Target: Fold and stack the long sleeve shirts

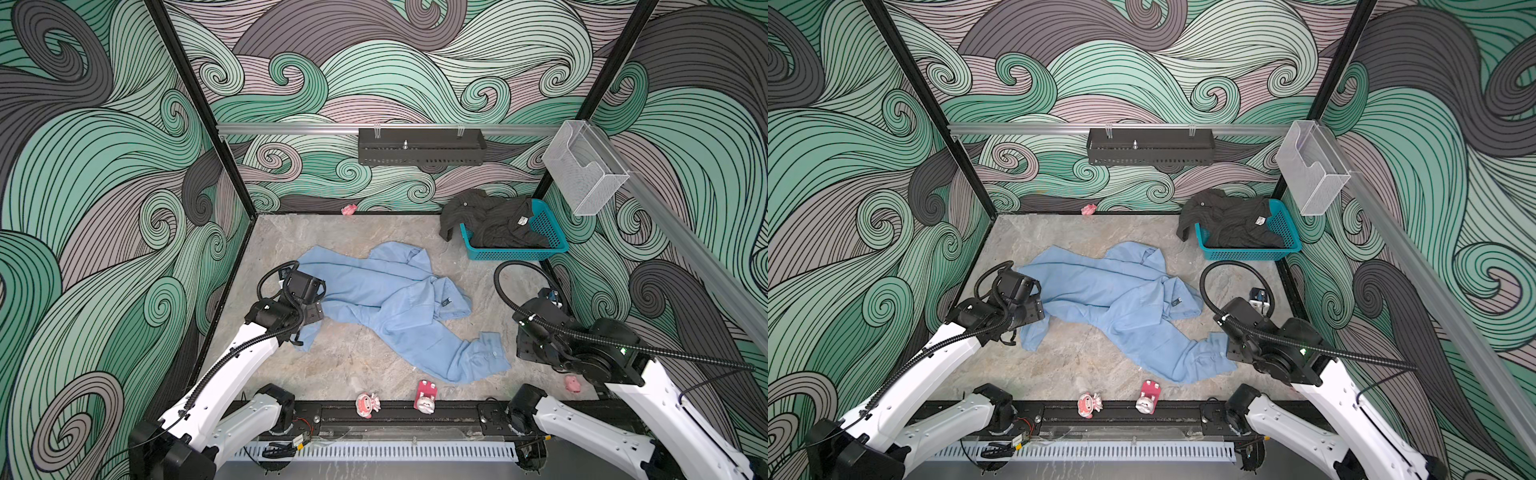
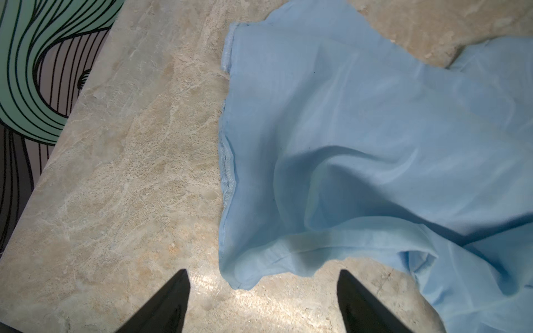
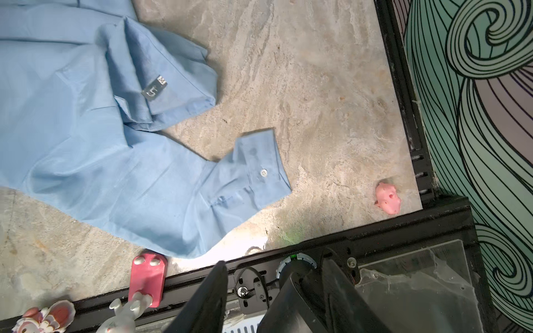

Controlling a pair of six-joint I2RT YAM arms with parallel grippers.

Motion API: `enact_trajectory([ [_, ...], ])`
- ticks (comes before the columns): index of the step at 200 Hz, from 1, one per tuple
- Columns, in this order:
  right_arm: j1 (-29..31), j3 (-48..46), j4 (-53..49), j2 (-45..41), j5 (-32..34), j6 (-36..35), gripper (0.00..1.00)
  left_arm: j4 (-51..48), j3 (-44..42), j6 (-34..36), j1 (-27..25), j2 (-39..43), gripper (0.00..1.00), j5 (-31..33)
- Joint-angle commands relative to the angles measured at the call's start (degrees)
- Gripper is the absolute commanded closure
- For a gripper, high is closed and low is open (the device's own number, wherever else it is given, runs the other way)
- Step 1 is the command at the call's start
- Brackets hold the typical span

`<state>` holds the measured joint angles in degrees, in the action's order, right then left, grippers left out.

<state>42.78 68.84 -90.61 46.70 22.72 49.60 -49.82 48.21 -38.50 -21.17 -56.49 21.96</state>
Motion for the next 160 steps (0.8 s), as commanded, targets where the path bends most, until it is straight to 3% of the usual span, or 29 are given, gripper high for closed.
enact_trajectory([
  [1, -0.16, -0.06, 6.59, 3.63, -2.94, -1.37, 0.45, 2.95, -1.39, -3.64, 3.73, -1.66, 0.17, -3.26],
  [46, -0.83, -5.03, 27.37, 16.32, -10.12, -4.36, 0.45, 8.31, -6.26, -8.75, 13.39, -3.31, 0.17, -13.49],
  [80, -6.29, -5.48, 36.17, 24.25, -14.98, -6.9, 0.46, 13.58, -9.48, -10.05, 20.5, -7.84, 0.21, -20.28],
  [112, -11.7, -6.83, 40.57, 27.57, -19.37, -9.18, 0.46, 12.95, -9.31, -10.28, 23.13, -15.79, 0.27, -26.06],
  [160, -14.49, -7.43, 43.13, 29.15, -22.62, -10.88, 0.47, 18.52, -15.92, -13.71, 23.81, -21.17, 0.33, -28.89],
])
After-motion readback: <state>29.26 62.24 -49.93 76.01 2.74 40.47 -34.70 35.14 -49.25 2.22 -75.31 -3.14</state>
